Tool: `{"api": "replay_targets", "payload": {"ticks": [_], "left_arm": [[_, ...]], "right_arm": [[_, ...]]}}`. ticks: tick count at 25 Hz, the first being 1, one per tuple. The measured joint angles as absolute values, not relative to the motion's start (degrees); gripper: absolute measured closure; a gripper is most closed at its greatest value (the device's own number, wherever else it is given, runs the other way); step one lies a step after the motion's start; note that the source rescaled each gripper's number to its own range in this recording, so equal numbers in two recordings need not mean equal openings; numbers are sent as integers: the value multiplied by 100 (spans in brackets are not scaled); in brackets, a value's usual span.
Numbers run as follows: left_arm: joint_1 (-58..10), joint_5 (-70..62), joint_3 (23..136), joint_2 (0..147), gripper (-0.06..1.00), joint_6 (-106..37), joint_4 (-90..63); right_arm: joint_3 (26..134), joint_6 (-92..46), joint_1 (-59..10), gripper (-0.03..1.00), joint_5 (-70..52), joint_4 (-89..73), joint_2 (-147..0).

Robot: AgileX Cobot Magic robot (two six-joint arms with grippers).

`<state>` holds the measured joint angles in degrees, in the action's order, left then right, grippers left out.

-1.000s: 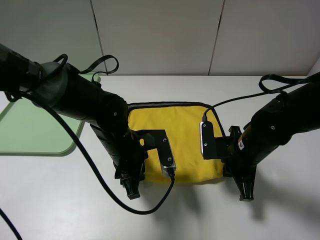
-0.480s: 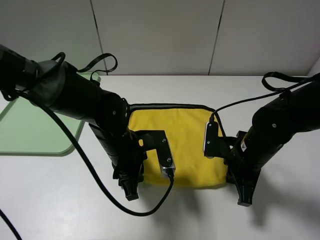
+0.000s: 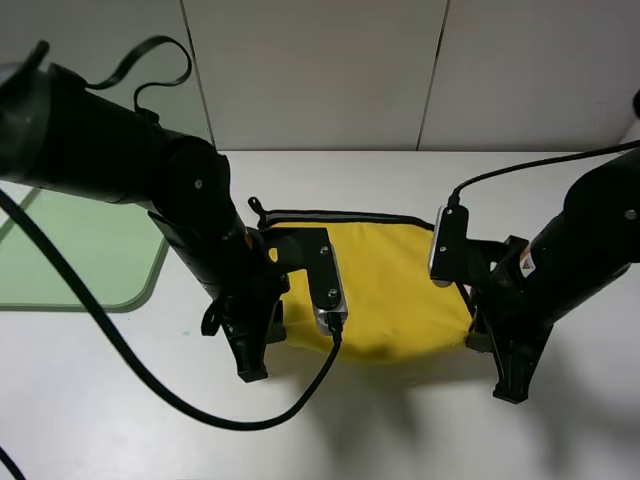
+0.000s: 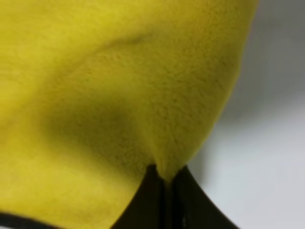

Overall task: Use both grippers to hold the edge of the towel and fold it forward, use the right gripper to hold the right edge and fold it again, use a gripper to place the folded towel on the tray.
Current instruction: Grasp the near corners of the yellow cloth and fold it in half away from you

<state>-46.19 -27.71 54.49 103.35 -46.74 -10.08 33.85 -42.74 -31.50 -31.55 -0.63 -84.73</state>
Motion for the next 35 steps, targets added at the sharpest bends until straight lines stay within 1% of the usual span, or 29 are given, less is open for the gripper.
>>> {"api": "replay_targets", "payload": {"ticks": [8,15,20,27,35], "left_arm": [[-4619,-3211,5447,9567,94,-4674,-913],[-4619,-3549,5447,8986,94,-4674,-914],[-4619,-3726,5447,8697,94,-4674,-1007],[-4619,-3951,5447,8657,94,-4674,-1132],[-4619,-3760,5447,8683,94,-4674,-1128]], "right_arm": [[3382,-4274,-3150,97,-3900,-239,-7222],[3382,-4273,-3150,97,-4600,-715,-6513],[3382,-4267,-3150,97,-5009,-1004,-6198],[3382,-4139,-3150,97,-5499,-1236,-5940],[3382,-3884,-3150,97,-5315,-1242,-5940]]}}
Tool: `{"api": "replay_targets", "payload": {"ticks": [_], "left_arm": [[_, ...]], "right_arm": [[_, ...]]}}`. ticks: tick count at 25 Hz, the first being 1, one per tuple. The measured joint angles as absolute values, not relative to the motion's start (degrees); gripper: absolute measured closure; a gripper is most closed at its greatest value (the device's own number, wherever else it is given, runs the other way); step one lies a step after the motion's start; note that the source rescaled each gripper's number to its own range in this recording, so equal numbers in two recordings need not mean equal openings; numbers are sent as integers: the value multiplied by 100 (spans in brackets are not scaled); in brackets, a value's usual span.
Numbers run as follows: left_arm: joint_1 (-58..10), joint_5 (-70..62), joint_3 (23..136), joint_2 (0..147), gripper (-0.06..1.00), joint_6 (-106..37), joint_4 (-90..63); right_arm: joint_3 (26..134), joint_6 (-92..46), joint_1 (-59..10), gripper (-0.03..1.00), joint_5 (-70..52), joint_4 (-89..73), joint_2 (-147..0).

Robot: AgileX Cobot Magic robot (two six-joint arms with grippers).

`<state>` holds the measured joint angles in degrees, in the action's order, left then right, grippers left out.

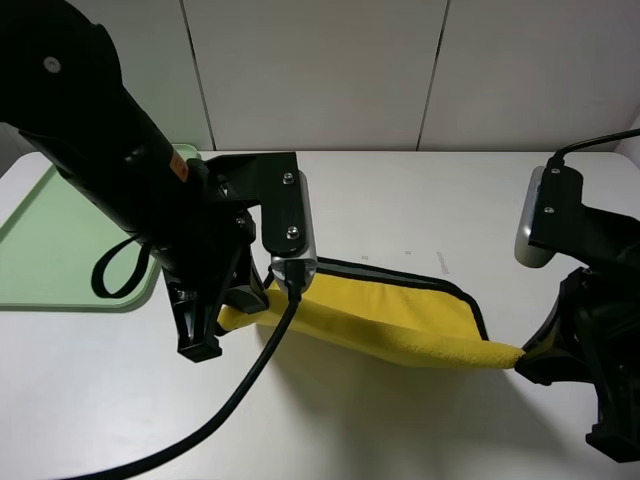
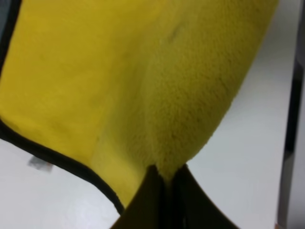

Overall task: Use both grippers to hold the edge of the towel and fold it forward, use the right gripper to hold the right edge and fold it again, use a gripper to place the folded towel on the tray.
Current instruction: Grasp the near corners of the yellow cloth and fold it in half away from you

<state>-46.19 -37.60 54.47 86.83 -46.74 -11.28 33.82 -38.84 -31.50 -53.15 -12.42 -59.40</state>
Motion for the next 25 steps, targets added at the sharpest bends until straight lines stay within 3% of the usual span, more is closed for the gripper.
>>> {"api": "replay_targets", "payload": {"ticks": [12,25], "left_arm": [[-4619,-2727,5447,9528,94,-4647,-624],[-4471,-1281,5447,10171,94,-4580,-535]], "right_arm": [[3382,-3583,-3150,97,-4865,-636,-5979],[3382,-3203,-3150,97,-4050,189,-7150]]}}
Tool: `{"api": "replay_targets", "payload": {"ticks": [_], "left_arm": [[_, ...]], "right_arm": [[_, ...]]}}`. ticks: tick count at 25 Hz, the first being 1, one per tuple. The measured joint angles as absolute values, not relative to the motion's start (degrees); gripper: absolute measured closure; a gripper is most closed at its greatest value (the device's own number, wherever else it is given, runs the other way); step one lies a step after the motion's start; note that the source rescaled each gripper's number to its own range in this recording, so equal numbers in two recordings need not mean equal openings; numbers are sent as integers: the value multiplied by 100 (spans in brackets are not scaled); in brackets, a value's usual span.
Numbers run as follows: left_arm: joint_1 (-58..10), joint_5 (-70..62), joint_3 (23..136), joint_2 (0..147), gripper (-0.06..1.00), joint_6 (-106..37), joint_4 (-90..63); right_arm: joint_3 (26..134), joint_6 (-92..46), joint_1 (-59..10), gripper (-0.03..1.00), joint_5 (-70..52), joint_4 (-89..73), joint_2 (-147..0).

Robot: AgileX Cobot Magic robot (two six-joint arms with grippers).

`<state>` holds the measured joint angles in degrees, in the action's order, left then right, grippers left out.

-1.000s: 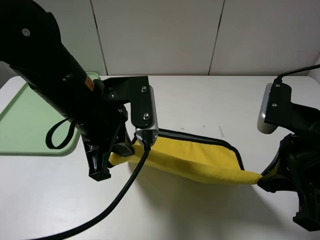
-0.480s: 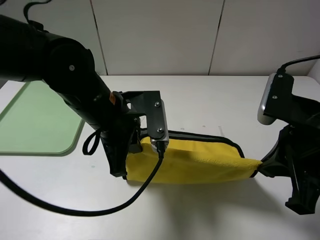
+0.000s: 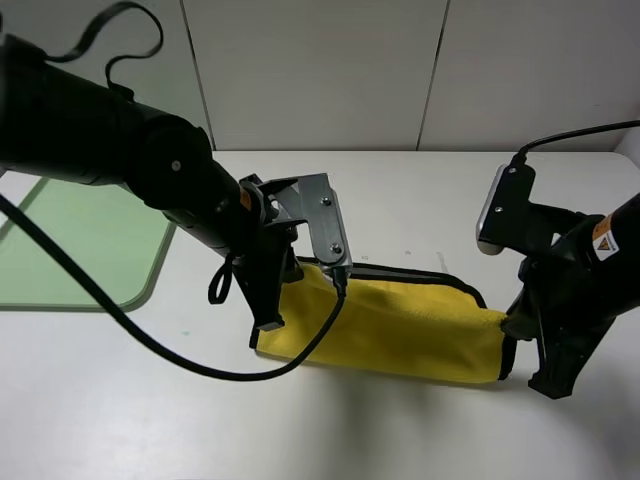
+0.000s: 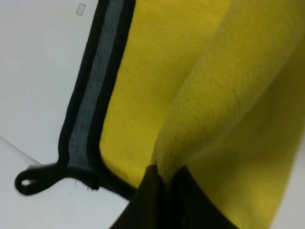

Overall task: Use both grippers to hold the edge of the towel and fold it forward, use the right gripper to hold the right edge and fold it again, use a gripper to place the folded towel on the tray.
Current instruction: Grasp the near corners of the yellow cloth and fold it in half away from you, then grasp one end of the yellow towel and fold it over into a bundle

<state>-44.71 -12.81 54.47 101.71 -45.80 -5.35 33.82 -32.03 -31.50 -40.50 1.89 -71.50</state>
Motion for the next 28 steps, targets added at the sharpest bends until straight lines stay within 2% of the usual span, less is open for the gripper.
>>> {"api": "replay_targets", "payload": {"ticks": [13,16,17,18,19,20,22,24,28], "left_arm": [[-4471,-119,5447,10683,94,-4580,-535],[-4471,-86,5447,10683,90,-4580,-535],[-4471,-74,5447,10683,85,-4580,-535],[-4471,-74,5447,10683,77,-4561,-535],[-4471,-74,5447,10683,62,-4503,-535],[-4471,-68,5447,10689,44,-4410,-535],[-4440,-35,5447,10730,15,-4168,-541],[-4420,-39,5447,10821,2,-3966,-541],[-4413,-45,5447,10889,-4,-3859,-545]], "right_arm": [[3382,-2943,-3150,97,-3468,710,-7597],[3382,-2937,-3150,96,-3420,826,-7597],[3382,-2925,-3150,90,-3407,849,-7597],[3382,-2925,-3150,78,-3401,861,-7597],[3382,-2925,-3150,62,-3401,881,-7597],[3382,-2893,-3150,38,-3401,936,-7597],[3382,-2682,-3150,11,-3352,1164,-7597],[3382,-2354,-3150,3,-3250,1432,-7597],[3382,-2029,-3150,-2,-3142,1595,-7597]]}}
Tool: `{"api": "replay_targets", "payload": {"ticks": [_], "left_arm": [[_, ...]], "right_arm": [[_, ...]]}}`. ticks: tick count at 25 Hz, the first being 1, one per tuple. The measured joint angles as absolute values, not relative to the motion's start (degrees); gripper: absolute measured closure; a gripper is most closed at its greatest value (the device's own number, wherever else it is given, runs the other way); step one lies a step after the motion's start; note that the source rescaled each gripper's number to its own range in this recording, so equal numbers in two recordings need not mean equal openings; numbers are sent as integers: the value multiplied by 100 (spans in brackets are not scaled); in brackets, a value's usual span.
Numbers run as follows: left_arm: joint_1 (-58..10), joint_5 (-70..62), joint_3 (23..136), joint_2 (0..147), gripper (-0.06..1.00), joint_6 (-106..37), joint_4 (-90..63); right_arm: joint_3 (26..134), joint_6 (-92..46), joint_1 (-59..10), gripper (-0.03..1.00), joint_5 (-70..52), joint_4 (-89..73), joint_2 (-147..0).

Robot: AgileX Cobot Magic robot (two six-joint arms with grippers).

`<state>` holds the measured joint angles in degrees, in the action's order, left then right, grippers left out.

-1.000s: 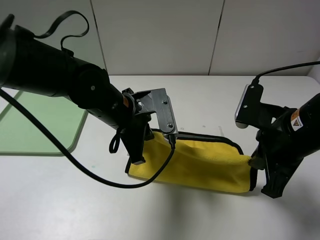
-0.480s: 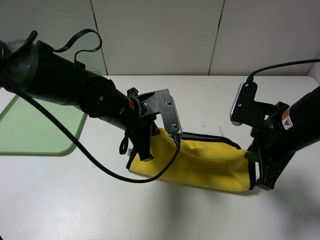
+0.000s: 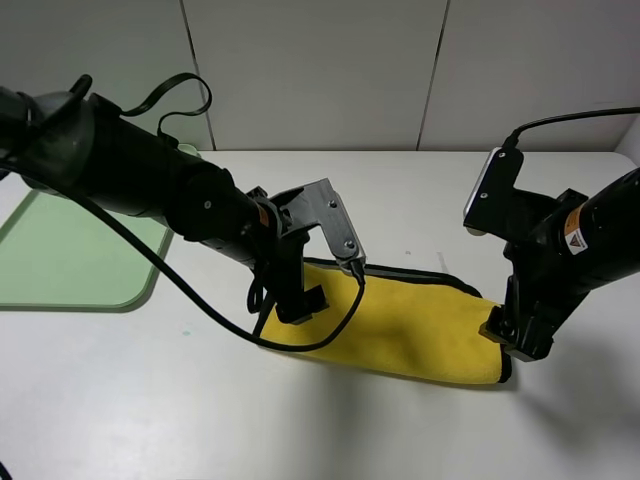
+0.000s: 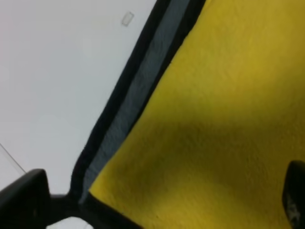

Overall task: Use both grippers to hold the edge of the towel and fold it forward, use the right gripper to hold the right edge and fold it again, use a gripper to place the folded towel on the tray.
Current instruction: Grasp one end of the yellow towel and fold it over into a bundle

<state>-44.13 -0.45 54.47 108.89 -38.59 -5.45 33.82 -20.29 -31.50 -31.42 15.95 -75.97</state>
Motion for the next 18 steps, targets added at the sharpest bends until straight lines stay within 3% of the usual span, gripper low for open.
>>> {"api": "replay_targets", "payload": {"ticks": [11,18], "left_arm": [[-4413,-365,5447,10844,-6,-3811,-558],[-4413,-2118,5447,10089,-5,-3173,-557]], "right_arm": [[3382,-1982,-3150,-3,-3142,1583,-7591],[3382,-1976,-3150,-3,-3142,1440,-7444]]}}
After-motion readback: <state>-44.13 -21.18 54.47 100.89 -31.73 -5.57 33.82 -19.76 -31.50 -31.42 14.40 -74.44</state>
